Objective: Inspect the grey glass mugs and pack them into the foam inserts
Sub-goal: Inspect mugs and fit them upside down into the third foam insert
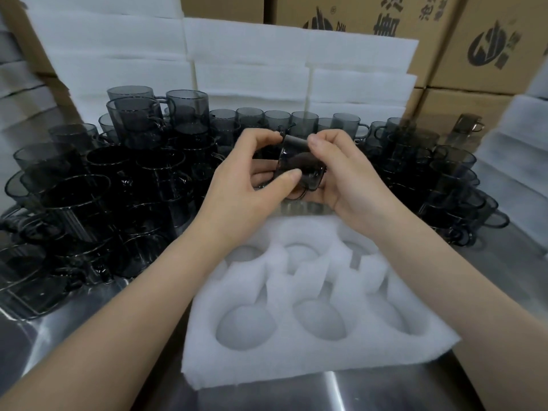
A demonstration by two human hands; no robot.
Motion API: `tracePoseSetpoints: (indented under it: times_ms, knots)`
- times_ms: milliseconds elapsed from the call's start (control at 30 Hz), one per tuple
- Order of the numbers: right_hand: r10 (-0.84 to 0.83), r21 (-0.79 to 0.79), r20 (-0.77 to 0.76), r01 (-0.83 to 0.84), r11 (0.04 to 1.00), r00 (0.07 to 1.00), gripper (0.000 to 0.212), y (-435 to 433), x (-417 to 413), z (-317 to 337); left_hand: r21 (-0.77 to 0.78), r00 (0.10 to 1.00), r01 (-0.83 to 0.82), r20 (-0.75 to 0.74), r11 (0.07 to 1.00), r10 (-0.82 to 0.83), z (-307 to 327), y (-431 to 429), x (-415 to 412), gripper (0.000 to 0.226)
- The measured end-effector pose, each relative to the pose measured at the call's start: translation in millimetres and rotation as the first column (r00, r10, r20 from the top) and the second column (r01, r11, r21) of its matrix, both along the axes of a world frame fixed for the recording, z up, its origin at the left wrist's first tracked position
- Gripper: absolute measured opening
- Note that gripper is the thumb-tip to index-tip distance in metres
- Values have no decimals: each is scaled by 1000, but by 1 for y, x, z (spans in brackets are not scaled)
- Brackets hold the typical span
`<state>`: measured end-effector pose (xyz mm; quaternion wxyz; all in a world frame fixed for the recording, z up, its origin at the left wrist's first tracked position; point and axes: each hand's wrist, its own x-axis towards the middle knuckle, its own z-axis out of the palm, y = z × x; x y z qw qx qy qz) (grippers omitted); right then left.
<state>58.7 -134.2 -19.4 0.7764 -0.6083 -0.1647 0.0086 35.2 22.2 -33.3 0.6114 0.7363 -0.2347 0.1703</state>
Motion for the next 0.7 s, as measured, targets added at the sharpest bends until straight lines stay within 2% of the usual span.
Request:
tracePoseSetpoints:
  times_ms: [33, 167, 267, 333, 433, 500, 533, 633, 700]
  knots:
    - [-20, -1, -9, 20, 1000, 1000, 10, 0, 1, 1, 35, 1000, 13, 9, 999, -13, 0, 0, 0, 53]
    - [-73, -100, 55, 79, 992, 996, 31, 2, 2, -1, 289, 994, -16, 112, 957, -17, 1, -4, 0, 70]
    - [-89, -237, 152, 123, 964, 984, 33, 4, -1, -3, 249, 993, -93, 97, 964, 71, 0, -2, 1, 61]
    - [-115, -285, 244, 185, 941, 963, 26, 2, -2, -3, 240, 986, -142, 122, 960, 115, -1, -1, 1, 59]
    - [-200, -283, 405, 330, 900, 892, 19, -1, -5, 0, 238, 973, -203, 156, 950, 169, -2, -2, 2, 69]
    - [-223, -290, 487, 397, 871, 845, 6, 0, -10, 2, 251, 956, -274, 172, 929, 236, -3, -3, 4, 75]
    - [-214, -314, 518, 416, 854, 828, 6, 1, -12, 2, 261, 944, -316, 183, 912, 275, -3, -3, 5, 77]
    - [-150, -405, 564, 430, 807, 812, 25, 3, -13, 0, 273, 913, -401, 196, 875, 358, -3, -2, 5, 79]
    - [-118, -472, 527, 405, 783, 842, 30, 2, -12, -1, 280, 897, -437, 208, 854, 391, -3, -1, 5, 77]
